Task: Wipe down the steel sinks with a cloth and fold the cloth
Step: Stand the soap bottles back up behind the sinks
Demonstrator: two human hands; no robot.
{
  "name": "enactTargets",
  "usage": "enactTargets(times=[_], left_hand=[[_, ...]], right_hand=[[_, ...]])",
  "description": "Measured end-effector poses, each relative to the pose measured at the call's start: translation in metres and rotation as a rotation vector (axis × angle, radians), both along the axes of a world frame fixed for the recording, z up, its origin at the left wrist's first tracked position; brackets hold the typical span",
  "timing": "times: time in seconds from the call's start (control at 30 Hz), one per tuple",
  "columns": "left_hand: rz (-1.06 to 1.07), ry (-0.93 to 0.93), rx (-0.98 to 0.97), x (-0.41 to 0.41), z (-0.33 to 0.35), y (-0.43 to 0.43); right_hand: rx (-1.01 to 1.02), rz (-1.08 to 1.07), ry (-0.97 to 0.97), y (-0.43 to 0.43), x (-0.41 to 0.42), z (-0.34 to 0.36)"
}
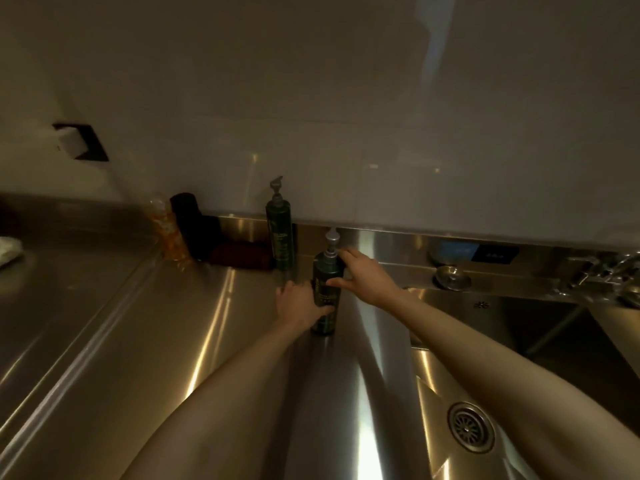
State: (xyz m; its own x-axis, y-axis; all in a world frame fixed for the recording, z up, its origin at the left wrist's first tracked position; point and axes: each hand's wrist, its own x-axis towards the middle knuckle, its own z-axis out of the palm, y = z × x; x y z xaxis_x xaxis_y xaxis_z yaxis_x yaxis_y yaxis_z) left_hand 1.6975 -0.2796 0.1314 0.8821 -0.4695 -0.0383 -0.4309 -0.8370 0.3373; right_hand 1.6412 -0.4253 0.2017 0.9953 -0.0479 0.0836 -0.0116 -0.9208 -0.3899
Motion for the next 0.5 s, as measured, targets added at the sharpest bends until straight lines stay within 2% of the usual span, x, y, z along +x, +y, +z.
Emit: enactTargets(times=[0.33, 0.5], left_hand=[[-0.119, -0.006, -0.011, 0.096, -0.003, 0.008], [-0.025, -0.072, -0.047, 0.141, 0.011, 0.018]], right_hand=[[0.128, -0.163, -0.036, 0.022, 0.087, -0.005], [0.163, -0.252, -0.058, 0.015, 0.127, -0.007]])
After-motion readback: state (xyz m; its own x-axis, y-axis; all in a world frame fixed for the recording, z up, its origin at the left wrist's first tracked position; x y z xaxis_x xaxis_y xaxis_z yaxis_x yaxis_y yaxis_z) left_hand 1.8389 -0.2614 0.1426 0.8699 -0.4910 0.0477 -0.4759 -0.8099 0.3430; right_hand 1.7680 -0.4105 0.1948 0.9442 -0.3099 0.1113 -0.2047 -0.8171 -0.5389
